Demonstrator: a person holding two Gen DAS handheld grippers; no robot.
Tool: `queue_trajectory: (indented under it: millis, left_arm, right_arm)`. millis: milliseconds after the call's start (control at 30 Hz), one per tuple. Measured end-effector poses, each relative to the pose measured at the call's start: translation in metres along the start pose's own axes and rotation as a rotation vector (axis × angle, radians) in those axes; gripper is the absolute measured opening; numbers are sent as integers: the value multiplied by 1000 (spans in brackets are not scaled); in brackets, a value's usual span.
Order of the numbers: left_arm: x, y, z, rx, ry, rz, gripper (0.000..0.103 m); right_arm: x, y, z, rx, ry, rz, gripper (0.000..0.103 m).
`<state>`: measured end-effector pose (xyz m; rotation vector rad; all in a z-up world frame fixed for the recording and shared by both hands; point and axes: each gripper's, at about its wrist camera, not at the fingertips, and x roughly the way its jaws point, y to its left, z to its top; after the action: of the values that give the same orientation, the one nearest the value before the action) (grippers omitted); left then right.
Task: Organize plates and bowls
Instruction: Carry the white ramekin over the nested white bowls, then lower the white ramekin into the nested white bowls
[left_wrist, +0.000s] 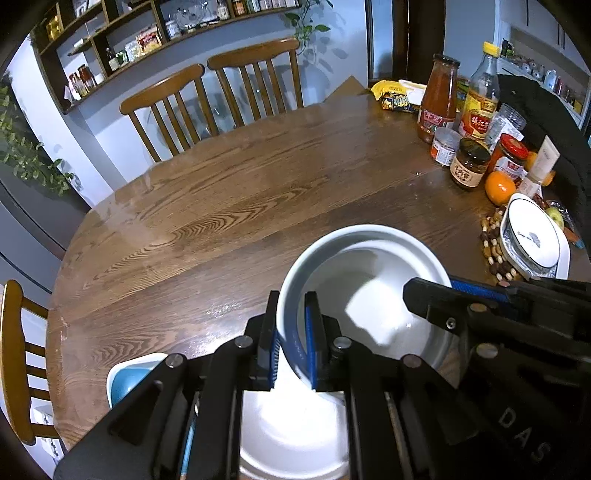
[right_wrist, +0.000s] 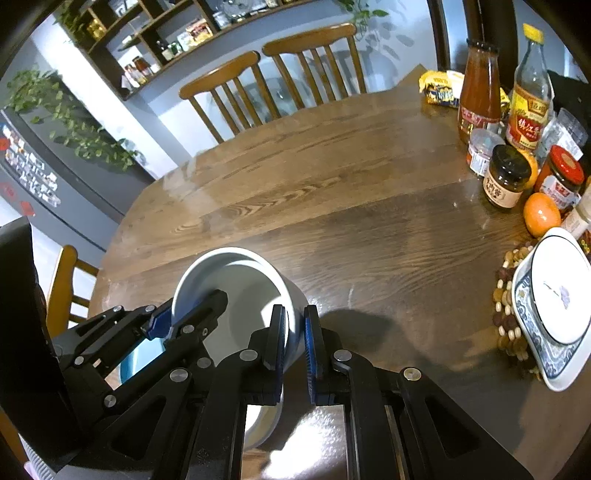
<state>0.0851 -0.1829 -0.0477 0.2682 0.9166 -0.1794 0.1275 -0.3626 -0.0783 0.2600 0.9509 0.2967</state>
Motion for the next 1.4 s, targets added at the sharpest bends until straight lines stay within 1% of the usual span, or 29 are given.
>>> queue_trajectory:
  millis: [300, 733, 1067, 1400]
  left_arm:
    - [-23, 5, -21, -14, -34, 0, 10]
    - [-41, 18, -50, -42, -43, 23, 10]
    - [-43, 29, -66, -67, -20, 45, 10]
    - [-32, 33, -71, -79, 23, 34, 10]
  right_arm:
    - [-19, 14, -21, -25, -31, -2, 11]
    - [-27, 36, -45, -70, -29, 3, 11]
    - [-20, 52, -56, -109, -6, 15, 11]
    - [-8, 55, -59, -118, 33, 9, 11]
